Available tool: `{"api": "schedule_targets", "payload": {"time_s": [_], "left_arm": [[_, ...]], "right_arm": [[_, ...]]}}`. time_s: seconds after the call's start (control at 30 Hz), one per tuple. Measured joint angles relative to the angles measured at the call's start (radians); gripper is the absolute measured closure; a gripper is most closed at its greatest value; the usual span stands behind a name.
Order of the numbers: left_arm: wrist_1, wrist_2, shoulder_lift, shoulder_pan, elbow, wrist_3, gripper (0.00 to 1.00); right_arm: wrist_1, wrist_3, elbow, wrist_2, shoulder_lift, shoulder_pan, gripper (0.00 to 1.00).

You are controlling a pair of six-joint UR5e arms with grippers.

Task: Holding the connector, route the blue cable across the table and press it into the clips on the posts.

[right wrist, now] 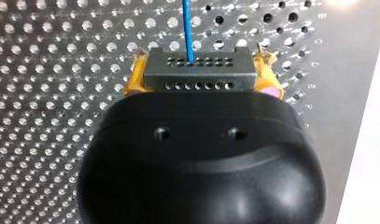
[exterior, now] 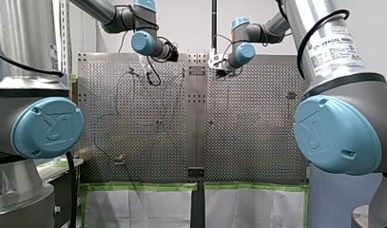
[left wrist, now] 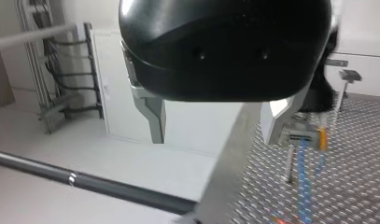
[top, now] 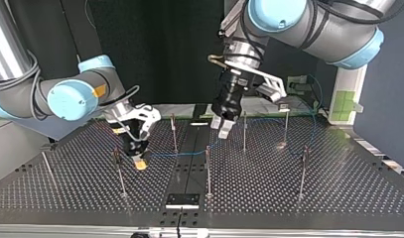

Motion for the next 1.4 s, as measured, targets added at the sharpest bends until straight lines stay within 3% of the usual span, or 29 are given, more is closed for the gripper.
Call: {"api": "schedule_targets", "payload": {"time_s": [0.23, 0.57, 0.97, 1.17, 1.4], "left_arm": [[-0.053, -0.05, -0.024, -0.05, 0.054, 0.053, 0.0], [-0.131, -0.147, -0.12, -0.147, 0.151, 0.144, 0.0], [-0.136, -0.259, -0.232, -0.254, 0.263, 0.159, 0.0], [-0.151, -0.318, -0.29, -0.265, 0.322, 0.166, 0.0], [-0.146, -0.378, -0.351, -0.25, 0.382, 0.168, 0.0]], "right_arm": [[0.001, 0.009, -0.006, 0.0, 0.0, -0.002, 1.0], [0.001, 0.012, -0.006, 0.0, 0.001, -0.008, 1.0], [0.0, 0.013, -0.006, 0.0, 0.003, -0.009, 1.0], [0.001, 0.014, -0.006, 0.0, 0.005, -0.01, 1.0], [0.002, 0.015, -0.006, 0.0, 0.005, -0.01, 1.0]]}}
